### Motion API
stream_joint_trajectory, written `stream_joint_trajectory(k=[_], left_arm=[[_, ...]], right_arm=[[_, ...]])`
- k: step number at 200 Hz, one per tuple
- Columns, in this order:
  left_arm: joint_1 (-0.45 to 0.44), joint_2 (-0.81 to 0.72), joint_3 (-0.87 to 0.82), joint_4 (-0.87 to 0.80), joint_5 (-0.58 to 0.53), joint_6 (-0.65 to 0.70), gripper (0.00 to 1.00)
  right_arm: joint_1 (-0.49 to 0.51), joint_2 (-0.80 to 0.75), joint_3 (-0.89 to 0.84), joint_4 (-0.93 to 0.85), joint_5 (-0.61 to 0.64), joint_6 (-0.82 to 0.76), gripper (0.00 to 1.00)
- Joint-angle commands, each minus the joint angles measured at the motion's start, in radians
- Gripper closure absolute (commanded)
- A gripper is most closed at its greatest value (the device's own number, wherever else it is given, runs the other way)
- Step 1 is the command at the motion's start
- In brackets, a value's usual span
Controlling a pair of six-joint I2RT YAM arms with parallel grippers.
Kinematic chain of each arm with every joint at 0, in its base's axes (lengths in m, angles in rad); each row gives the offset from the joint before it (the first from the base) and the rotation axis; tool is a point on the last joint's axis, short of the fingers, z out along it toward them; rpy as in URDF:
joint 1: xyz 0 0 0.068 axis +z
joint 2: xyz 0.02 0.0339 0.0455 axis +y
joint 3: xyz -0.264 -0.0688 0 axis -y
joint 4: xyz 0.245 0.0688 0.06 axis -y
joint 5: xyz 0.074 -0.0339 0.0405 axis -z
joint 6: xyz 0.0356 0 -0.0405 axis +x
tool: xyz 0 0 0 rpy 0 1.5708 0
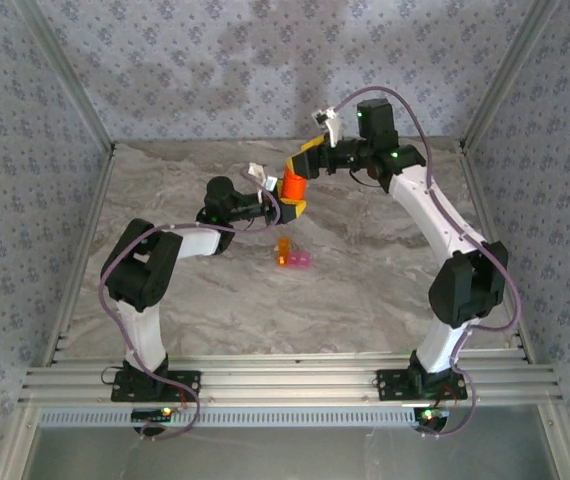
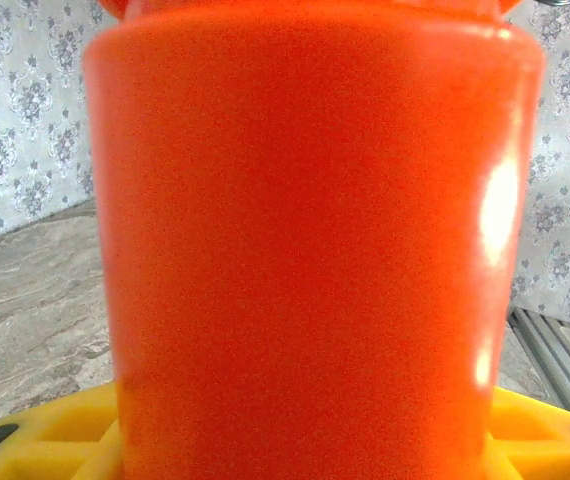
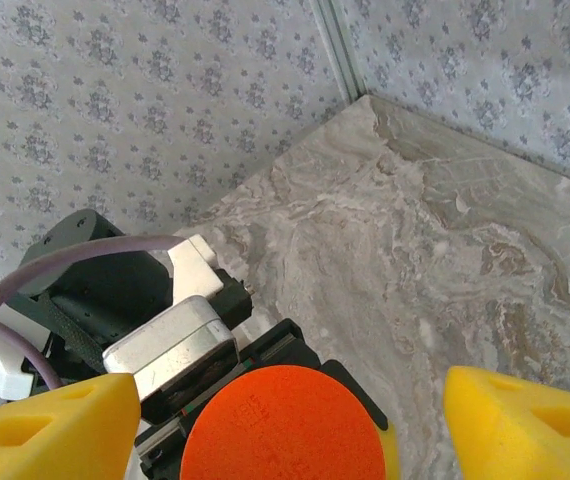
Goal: Sort the pills into containers
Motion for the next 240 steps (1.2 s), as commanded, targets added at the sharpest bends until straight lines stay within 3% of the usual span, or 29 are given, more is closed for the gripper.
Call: stream_joint_trajectory(k=[1,69,117,146,172,211,240], left_arm=[[0.009,-0.002,0.028,0.052,0.029,-0.010,1.00],[0.008,-0.005,0.025,0.053,0.024,-0.007,1.00],[0.008,-0.005,0.022,0.052,0.020,-0.006,1.00],[0.009,-0.013,0.013,0.056,0.001,0.003,1.00],[0.009,-0.038,-0.015,0.052,-0.057,0.044,1.00],[0.008,-0.086,-0.071,0.038,-0.173,0.128,1.00],[0.009,-0.087,-0.076,0.033,-0.178,0.136,1.00]], right_arm=[[0.013,0.020,0.045,-0.036,0.003,-0.027,0.21],[0.023,0.037,0.043,-0.046,0.006,-0.030,0.32],[0.026,0.043,0.041,-0.052,0.004,-0.028,0.57],[0.035,0.029,-0.011,-0.031,0.028,-0.012,0.64],[0.065,-0.004,-0.110,0.050,0.146,0.067,0.67],[0.141,-0.060,-0.318,0.253,0.434,0.275,0.69],[0.193,-0.067,-0.399,0.336,0.526,0.333,0.68]])
